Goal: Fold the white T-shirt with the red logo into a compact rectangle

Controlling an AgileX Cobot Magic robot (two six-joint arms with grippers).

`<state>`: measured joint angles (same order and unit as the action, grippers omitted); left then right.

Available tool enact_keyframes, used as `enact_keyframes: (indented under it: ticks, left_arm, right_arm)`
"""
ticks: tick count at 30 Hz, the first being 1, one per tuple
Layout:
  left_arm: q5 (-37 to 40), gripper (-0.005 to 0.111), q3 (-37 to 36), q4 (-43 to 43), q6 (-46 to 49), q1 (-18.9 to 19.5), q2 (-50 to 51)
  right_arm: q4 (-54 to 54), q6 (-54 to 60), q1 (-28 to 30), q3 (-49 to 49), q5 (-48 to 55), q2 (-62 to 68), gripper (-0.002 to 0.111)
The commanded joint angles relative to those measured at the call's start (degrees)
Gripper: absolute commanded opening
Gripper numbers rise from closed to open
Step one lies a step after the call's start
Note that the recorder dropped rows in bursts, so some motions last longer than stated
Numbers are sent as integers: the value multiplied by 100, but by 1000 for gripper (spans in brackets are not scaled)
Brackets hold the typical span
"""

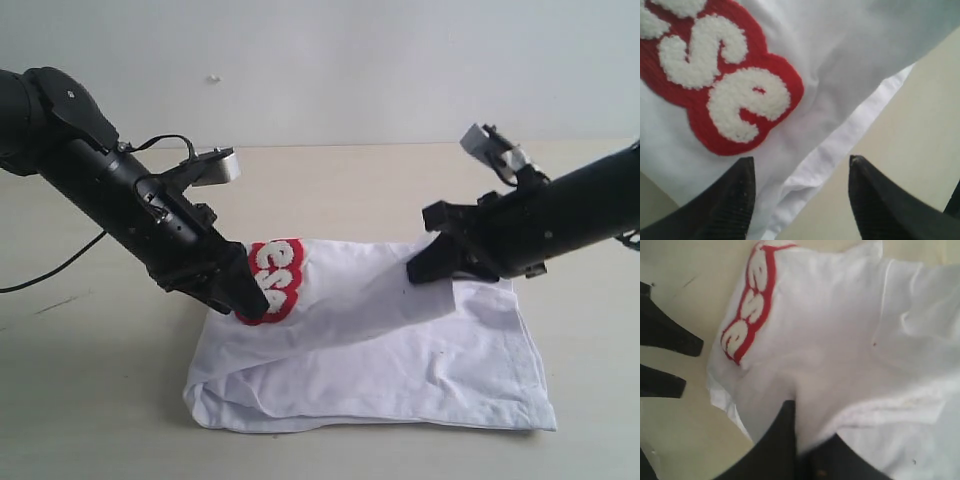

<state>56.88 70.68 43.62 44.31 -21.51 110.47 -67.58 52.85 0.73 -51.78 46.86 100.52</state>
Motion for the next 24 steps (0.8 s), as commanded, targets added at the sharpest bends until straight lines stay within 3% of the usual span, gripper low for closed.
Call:
enact_keyframes:
  ticks: [1, 8, 17, 24]
  left_arm:
    - [61, 55, -7, -18, 27, -23, 23]
    - [27, 55, -7, -86, 27, -23, 92]
    - [-329, 55, -7, -7, 27, -281, 538]
    - [-690, 55, 14, 947, 340, -307, 442]
  right_arm:
    - [723, -566, -9, -371, 169, -259, 0]
    - [2365, -1701, -9, -461, -165, -854, 0]
    - [3894, -2506, -9, -449, 374, -966, 0]
    - [4575, -2911, -9, -449, 712, -966, 0]
